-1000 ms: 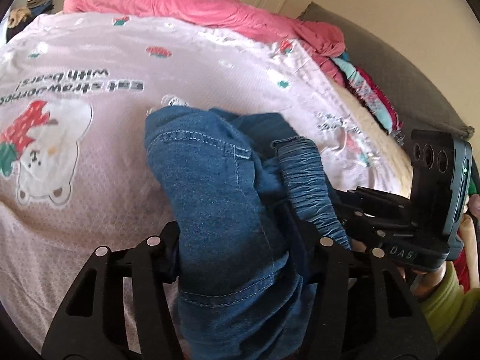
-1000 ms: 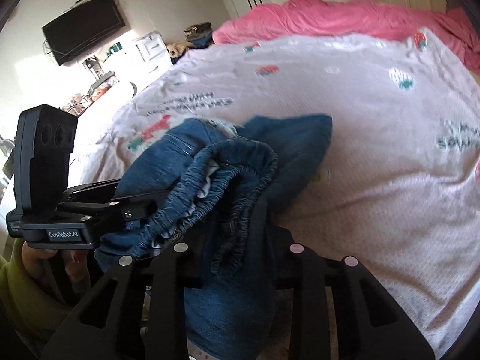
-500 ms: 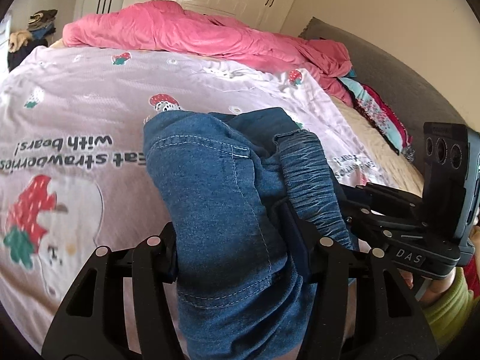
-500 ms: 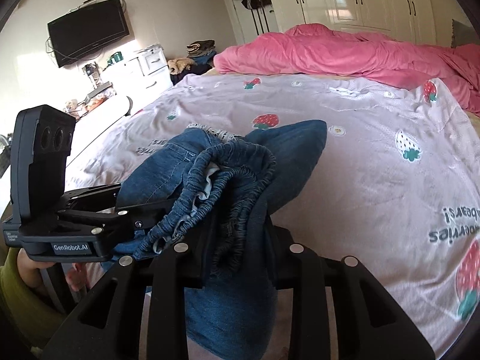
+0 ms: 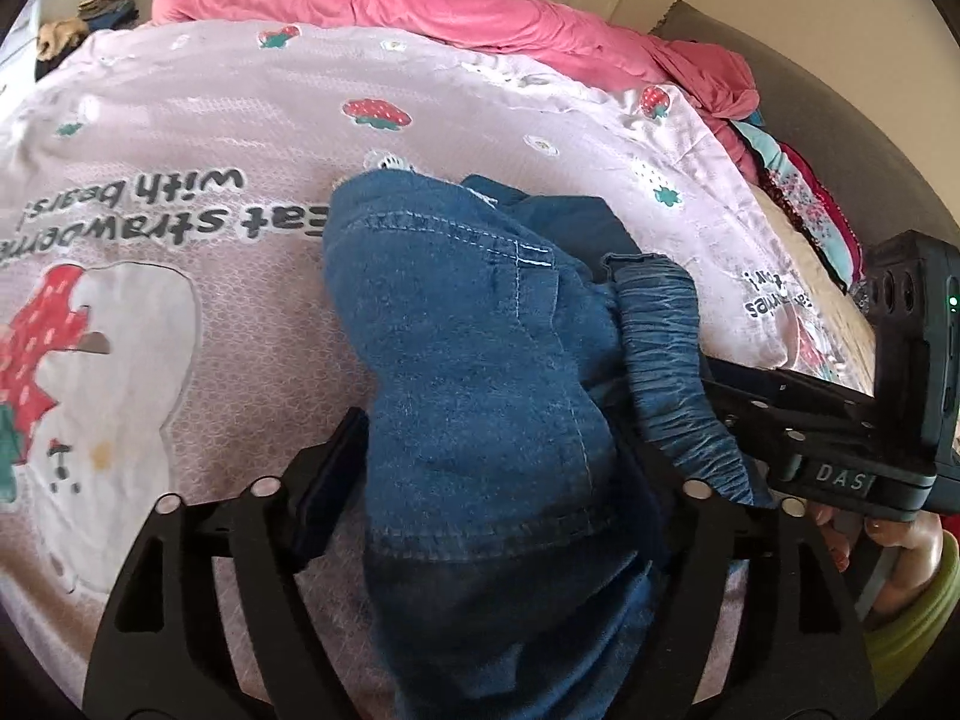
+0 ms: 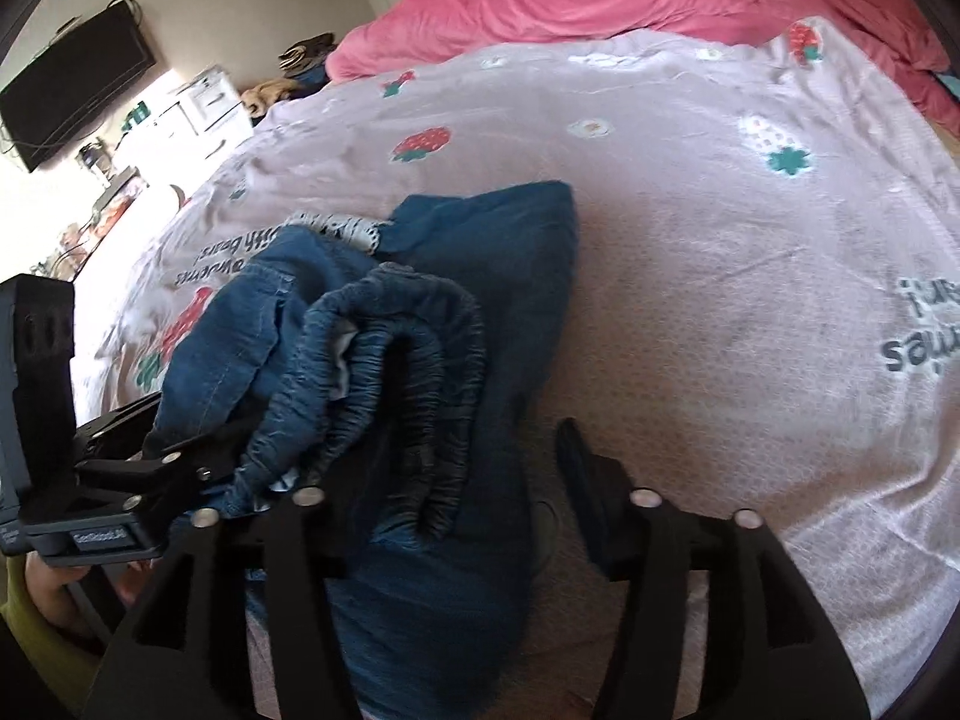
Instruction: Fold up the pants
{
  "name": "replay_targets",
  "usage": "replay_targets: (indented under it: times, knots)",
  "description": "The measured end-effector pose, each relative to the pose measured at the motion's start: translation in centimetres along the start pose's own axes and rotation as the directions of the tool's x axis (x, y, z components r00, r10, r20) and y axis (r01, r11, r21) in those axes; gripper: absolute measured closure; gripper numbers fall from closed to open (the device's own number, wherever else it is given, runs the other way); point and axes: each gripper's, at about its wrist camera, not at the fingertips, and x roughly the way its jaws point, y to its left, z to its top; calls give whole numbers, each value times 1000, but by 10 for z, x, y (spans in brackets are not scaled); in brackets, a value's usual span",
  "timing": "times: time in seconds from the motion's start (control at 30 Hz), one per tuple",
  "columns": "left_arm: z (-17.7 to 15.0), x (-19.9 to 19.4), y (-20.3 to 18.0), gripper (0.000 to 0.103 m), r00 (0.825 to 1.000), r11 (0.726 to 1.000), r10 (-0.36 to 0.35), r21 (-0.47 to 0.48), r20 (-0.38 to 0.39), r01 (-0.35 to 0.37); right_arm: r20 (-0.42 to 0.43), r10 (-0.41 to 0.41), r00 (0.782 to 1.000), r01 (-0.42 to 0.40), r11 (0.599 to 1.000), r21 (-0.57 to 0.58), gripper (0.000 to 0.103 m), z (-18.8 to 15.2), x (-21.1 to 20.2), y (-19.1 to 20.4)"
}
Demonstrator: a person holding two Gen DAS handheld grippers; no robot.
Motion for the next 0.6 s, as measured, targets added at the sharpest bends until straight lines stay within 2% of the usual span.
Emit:
replay_targets:
  times: [0.1, 0.13, 0.23, 0.27, 0.33, 0.47, 0.6]
  knots:
    - [-6, -19, -3, 24, 999, 1000, 6, 2, 34, -6, 52, -20, 998, 21, 1000, -10, 40, -8, -19, 4]
    - [-8, -25, -5, 23, 999, 1000, 8, 5, 45, -8, 69, -35, 997, 37, 999, -19, 33, -11, -26, 7]
    - [-20, -45, -11, 12, 997, 1000, 18, 18, 76, -19, 147, -70, 987, 79, 995, -54, 27, -28, -55, 18]
    - [-24, -51, -13, 11, 996, 999, 21, 23, 85, -23, 167, -78, 983, 90, 994, -65, 17, -33, -61, 23]
    - [-35, -64, -17, 10, 995, 999, 25, 22, 98, -28, 208, -105, 972, 126, 988, -86, 8, -45, -74, 32]
    - [-59, -81, -20, 10, 994, 999, 39, 2, 99, -40, 248, -145, 958, 179, 976, -120, 5, -73, -90, 44]
    - [-81, -86, -23, 9, 995, 999, 51, -9, 82, -50, 236, -156, 959, 188, 975, -118, 5, -92, -92, 42]
